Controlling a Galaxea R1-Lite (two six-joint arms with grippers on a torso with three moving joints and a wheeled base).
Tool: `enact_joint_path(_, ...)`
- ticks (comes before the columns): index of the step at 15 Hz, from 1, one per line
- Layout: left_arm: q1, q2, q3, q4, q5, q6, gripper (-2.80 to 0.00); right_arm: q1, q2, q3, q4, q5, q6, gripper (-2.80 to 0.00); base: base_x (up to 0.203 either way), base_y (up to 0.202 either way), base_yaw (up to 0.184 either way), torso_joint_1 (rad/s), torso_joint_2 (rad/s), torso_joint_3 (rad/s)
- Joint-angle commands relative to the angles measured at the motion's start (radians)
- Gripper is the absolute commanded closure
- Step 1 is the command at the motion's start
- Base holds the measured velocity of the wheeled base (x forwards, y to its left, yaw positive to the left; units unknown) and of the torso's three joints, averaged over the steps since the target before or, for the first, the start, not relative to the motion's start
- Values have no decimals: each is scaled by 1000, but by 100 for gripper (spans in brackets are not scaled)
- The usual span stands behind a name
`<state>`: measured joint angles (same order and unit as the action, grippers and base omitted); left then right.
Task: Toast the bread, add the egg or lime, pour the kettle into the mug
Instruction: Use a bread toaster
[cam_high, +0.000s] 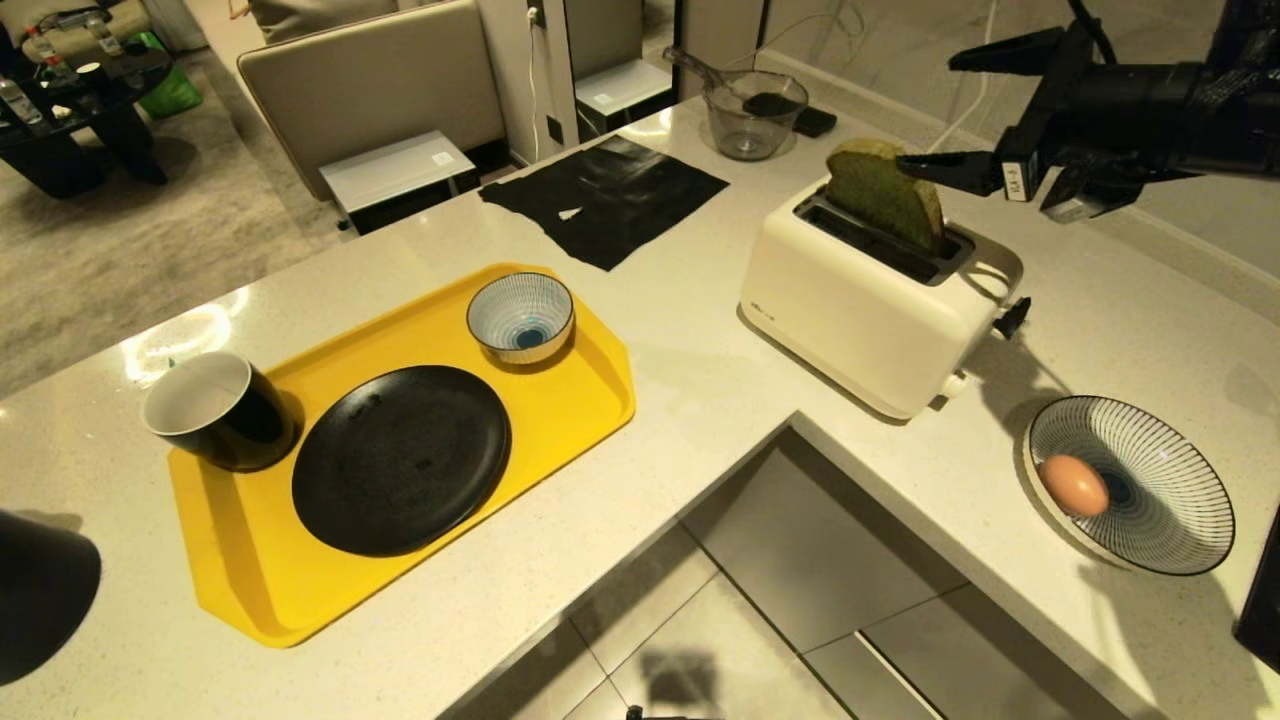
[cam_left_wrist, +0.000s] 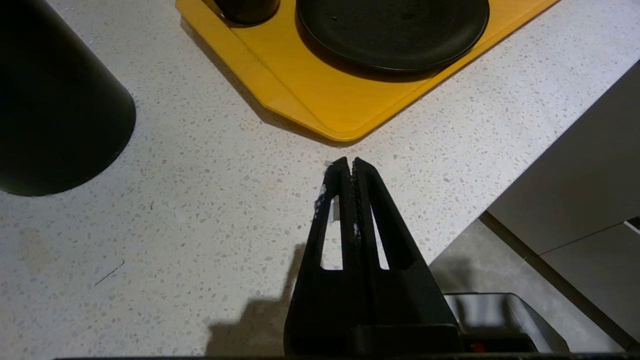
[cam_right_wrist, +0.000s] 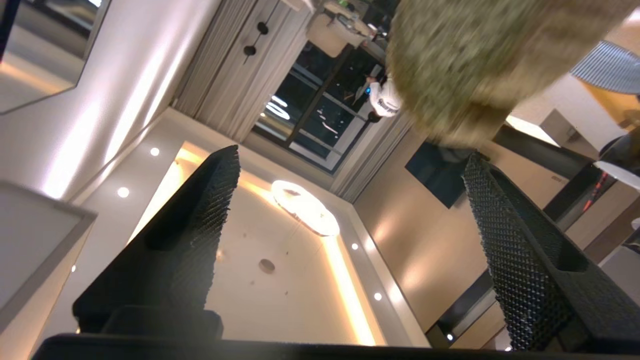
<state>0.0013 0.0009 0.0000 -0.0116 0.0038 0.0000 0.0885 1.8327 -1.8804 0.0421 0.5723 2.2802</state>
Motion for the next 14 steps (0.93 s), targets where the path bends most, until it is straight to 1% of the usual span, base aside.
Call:
enact_joint_path(1,0,1,0,-1,1,0,0,-11,-59,6,0,11,10,-280,0,0,0,0,0,0)
enact_joint_path(2,1,1,0,-1,0,0,0,-14,-84,6,-1,30,-1,-280,0,0,0,0,0,0)
enact_joint_path(4,0,1,0,-1,1,0,0,-20,-130,6,8,59,-63,-280,0,0,0,0,0,0)
enact_joint_path(6,1,1,0,-1,1,0,0,-22,-168,1,75,62,-176,-280,0,0,0,0,0,0)
enact_joint_path(7,1,1,-1,-1,1,0,0,-21,-185,-1,110,61,-250,-280,0,0,0,0,0,0)
enact_joint_path(9,1,1,0,-1,0,0,0,-21,-233,-3,212,50,-426,-280,0,0,0,0,0,0)
enact_joint_path(10,0,1,0,-1,1,0,0,-21,-257,-3,253,29,-497,-280,0,0,0,0,0,0)
enact_joint_path(11,2,1,0,-1,1,0,0,-21,-277,-2,290,-5,-586,-280,0,0,0,0,0,0)
enact_joint_path(12,2,1,0,-1,1,0,0,-21,-296,-3,333,-40,-697,-280,0,0,0,0,0,0)
enact_joint_path(13,0,1,0,-1,1,0,0,-21,-310,-5,380,-80,-823,-280,0,0,0,0,0,0)
enact_joint_path(14,1,1,0,-1,1,0,0,-21,-322,-4,432,-138,-962,-280,0,0,0,0,0,0)
